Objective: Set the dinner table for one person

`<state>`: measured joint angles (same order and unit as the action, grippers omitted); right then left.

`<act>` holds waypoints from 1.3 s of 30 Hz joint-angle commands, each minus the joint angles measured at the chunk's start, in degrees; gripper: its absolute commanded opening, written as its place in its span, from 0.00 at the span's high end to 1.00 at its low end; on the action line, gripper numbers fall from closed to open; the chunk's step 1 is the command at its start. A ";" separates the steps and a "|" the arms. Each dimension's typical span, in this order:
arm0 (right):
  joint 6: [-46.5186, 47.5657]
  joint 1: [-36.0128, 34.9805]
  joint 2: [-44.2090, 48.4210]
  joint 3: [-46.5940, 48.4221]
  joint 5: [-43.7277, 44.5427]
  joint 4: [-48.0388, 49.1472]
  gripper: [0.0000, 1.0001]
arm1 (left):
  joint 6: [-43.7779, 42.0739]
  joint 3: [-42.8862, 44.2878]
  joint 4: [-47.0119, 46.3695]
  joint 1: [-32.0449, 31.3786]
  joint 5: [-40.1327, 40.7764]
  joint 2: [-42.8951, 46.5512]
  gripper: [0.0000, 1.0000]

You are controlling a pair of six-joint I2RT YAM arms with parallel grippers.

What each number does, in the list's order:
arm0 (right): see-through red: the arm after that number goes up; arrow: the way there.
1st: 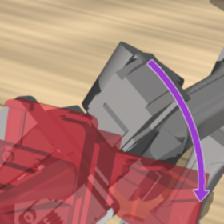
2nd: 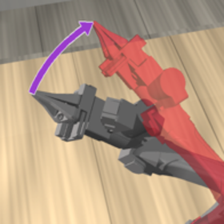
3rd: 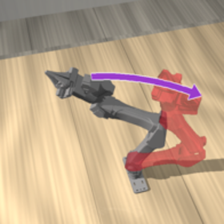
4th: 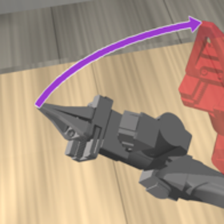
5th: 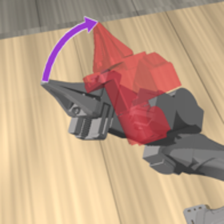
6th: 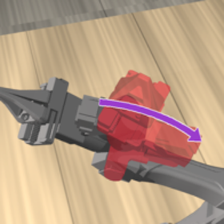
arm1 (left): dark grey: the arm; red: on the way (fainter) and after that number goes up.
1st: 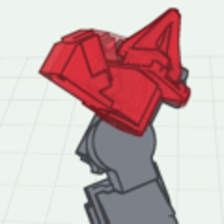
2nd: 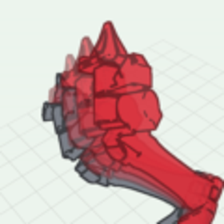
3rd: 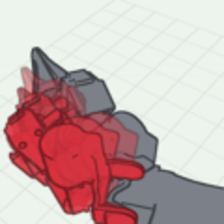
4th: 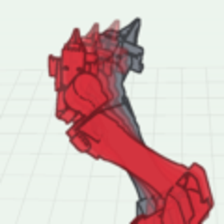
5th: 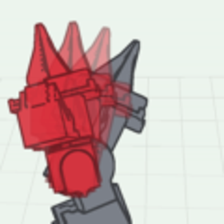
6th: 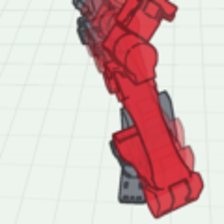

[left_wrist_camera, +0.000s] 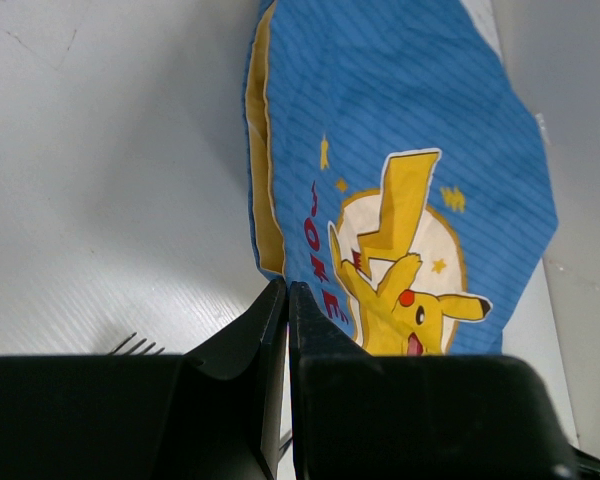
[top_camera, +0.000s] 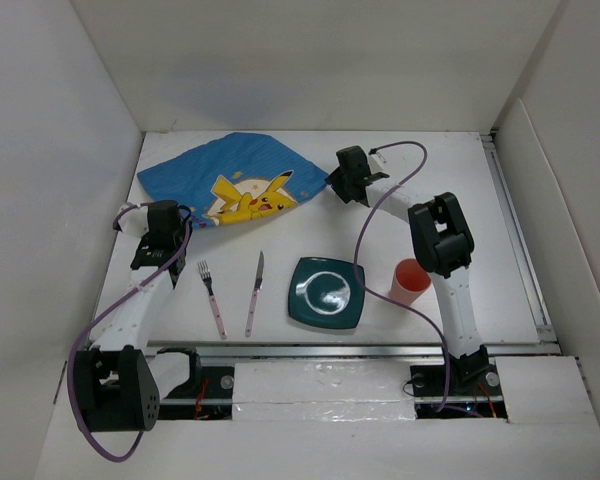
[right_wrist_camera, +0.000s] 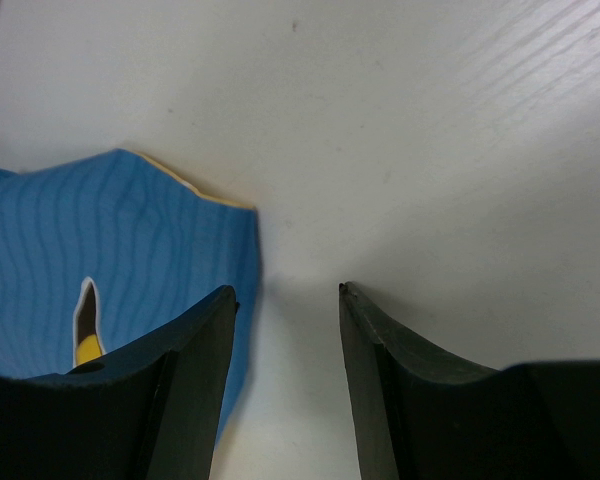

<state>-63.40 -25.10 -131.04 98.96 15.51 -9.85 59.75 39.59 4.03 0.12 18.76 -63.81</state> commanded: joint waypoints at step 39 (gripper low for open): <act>3.62 -0.92 5.17 -2.62 -0.12 11.74 1.00 | -2.79 2.94 -3.06 0.23 1.10 6.16 1.00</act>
<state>-64.10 -27.49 -132.16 96.86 12.34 -4.58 58.24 39.27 4.82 0.12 18.61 -59.48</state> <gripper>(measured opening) 0.011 0.007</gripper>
